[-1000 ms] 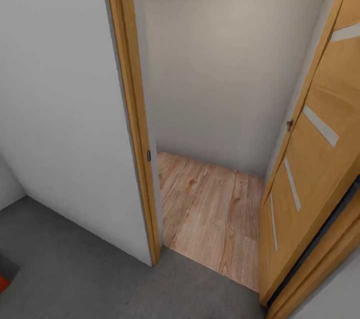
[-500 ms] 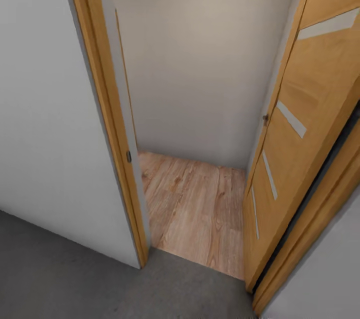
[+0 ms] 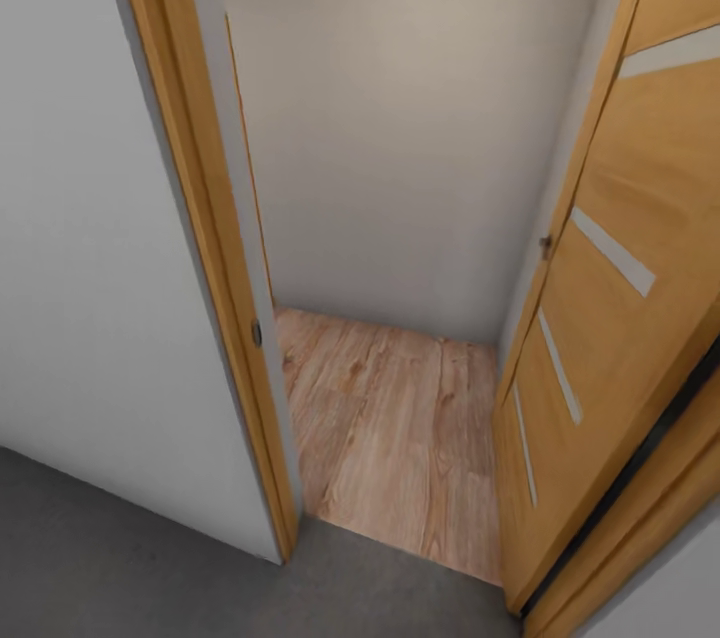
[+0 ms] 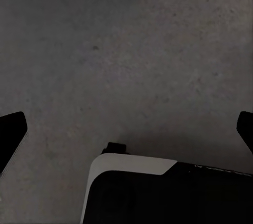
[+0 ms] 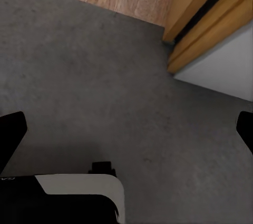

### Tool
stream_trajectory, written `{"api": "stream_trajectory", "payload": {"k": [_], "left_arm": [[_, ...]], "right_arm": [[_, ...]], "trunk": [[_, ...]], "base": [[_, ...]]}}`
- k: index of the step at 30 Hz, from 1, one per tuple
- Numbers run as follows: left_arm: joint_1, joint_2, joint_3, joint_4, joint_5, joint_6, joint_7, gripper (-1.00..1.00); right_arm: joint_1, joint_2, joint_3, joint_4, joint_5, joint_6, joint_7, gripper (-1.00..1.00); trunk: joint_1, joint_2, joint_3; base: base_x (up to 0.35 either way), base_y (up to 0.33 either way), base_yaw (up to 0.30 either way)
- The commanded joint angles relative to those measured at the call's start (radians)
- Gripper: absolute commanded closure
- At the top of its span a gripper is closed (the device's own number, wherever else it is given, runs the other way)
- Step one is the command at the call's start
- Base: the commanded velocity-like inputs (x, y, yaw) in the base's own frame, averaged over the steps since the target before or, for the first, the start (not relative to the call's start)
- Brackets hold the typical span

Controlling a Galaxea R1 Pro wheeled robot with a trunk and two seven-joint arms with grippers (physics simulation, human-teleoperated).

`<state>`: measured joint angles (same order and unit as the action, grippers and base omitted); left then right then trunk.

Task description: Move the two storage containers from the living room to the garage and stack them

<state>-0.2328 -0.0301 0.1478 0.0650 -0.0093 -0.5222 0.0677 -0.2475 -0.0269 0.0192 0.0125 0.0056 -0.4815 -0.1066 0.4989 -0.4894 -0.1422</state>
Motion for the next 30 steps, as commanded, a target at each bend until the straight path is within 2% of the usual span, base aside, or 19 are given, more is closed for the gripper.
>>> {"api": "stream_trajectory", "payload": {"k": [1, 17, 30], "left_arm": [[-0.002, 0.000, 0.003, 0.004, -0.001, -0.006, 0.003, -1.00], [-0.002, -0.001, 0.003, 0.004, -0.001, -0.004, 0.003, -1.00], [-0.002, -0.002, 0.003, 0.004, -0.001, -0.004, 0.003, -1.00]], "right_arm": [[-0.001, 0.000, 0.002, 0.001, 0.001, -0.003, -0.004, -1.00], [-0.001, 0.000, 0.002, 0.000, 0.003, -0.005, -0.004, -1.00], [-0.001, 0.000, 0.002, 0.000, 0.000, -0.005, -0.004, -1.00]], "trunk": [[0.001, -0.002, -0.002], [0.001, -0.002, -0.002], [0.001, -0.002, -0.002]], "base": [[0.302, 0.083, 0.000], [0.311, 0.010, 0.000], [0.030, 0.000, 0.000]]}}
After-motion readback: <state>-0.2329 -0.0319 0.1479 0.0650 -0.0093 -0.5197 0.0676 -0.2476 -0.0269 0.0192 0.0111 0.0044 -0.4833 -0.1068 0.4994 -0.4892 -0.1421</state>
